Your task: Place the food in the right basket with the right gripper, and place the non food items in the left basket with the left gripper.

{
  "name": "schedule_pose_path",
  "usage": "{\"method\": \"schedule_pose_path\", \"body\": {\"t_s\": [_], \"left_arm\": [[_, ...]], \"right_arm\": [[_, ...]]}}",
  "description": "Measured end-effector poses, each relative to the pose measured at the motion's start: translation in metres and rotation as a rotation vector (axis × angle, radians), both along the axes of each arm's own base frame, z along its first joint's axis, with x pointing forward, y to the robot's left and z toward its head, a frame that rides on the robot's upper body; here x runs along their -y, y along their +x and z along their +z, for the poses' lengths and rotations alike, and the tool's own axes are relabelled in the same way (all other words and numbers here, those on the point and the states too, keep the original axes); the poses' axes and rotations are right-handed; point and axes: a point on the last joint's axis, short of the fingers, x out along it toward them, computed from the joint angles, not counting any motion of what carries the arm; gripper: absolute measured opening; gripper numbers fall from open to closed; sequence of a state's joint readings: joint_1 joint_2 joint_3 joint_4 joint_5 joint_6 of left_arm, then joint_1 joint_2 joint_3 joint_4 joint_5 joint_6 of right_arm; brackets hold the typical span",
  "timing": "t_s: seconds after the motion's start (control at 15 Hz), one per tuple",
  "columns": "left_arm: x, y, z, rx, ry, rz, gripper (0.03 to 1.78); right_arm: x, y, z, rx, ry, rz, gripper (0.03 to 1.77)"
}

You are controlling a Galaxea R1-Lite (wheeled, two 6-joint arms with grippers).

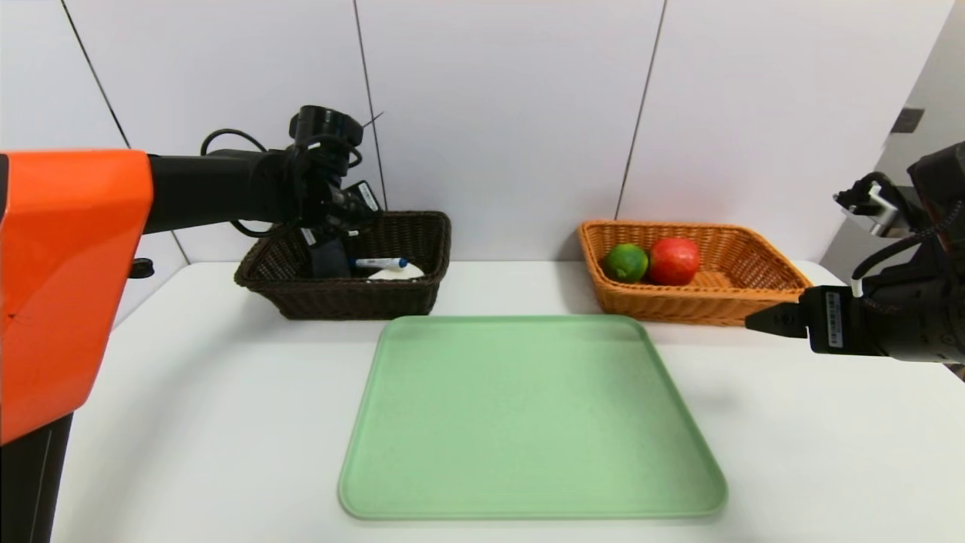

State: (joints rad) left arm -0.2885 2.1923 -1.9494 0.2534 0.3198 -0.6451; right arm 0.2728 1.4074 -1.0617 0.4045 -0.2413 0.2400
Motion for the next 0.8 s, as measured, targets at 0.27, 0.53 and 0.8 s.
{"method": "schedule_pose_path", "body": {"t_s": [0.27,0.53,0.8], "left_arm": [[0.004,-0.034,0.033,-0.028,0.048,-0.056,1.42],[-0.003,-0.102,0.072,-0.056,0.205,-0.222,1.53],[-0.03,-0.184,0.099,0.015,0.402,-0.322,1.6]], "right_arm": [[-0.002,0.003,0.018,0.076,0.008,0.045,1.71],[-0.011,0.014,0.048,0.323,0.05,0.296,1.71],[-0.018,0.021,0.058,0.472,-0.071,0.494,1.71]]}}
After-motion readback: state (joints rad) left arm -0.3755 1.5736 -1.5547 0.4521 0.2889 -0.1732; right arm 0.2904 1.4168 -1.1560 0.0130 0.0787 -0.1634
